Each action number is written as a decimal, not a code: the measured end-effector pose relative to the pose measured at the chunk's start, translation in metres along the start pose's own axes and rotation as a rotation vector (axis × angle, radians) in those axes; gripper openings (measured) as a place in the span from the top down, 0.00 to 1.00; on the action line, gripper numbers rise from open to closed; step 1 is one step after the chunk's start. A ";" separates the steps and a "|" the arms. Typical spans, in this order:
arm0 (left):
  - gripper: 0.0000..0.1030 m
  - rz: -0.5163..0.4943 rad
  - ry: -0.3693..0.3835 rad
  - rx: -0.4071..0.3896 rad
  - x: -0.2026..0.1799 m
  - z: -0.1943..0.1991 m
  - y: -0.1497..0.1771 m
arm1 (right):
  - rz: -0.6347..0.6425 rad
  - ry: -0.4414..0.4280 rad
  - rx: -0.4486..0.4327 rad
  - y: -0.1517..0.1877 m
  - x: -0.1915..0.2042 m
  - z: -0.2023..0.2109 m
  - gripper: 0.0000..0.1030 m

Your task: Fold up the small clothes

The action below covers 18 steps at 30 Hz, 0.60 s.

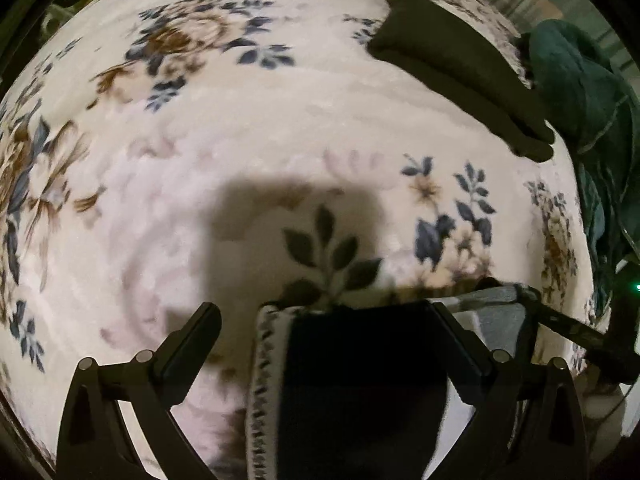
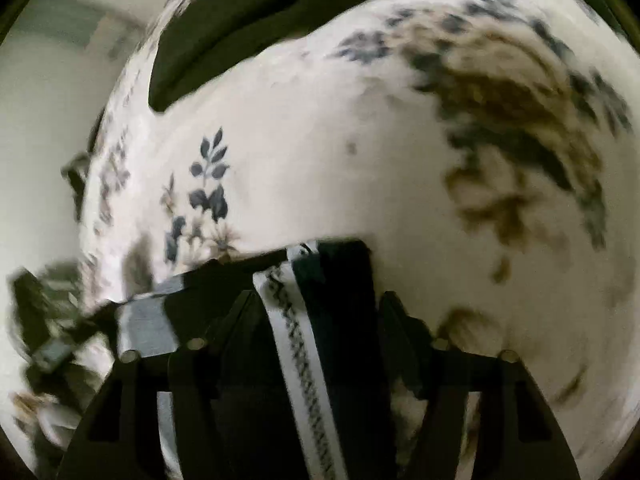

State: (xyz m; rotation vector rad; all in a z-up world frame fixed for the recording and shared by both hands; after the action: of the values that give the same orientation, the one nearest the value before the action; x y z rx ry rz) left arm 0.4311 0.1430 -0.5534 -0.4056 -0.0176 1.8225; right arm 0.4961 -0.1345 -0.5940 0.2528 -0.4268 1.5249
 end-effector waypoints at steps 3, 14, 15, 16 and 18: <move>0.00 -0.012 0.009 -0.014 -0.003 0.008 0.000 | 0.057 0.074 -0.054 0.002 0.011 0.000 0.94; 0.55 0.025 0.073 0.021 0.012 -0.007 -0.002 | -0.027 0.142 -0.192 0.010 -0.010 0.039 0.95; 0.63 0.038 0.097 0.036 0.013 -0.013 -0.004 | -0.032 0.143 -0.187 0.008 -0.011 0.039 0.95; 0.70 0.047 0.101 0.034 0.014 -0.015 -0.006 | -0.037 0.144 -0.192 0.004 -0.008 0.036 0.95; 0.76 0.050 0.088 0.019 0.014 -0.019 -0.011 | -0.028 0.152 -0.197 -0.003 0.000 0.032 0.95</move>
State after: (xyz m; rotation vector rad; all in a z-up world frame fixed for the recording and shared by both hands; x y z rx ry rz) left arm 0.4431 0.1553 -0.5724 -0.4765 0.0711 1.8509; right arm 0.4950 -0.1477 -0.5650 -0.0111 -0.4464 1.4517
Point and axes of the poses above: each gripper's, at about its wrist camera, not at the fingertips, and z roughly against the way its jaws point, x to its left, y to its underside, the point moved 1 cm from there along -z, roughly the way its jaws point
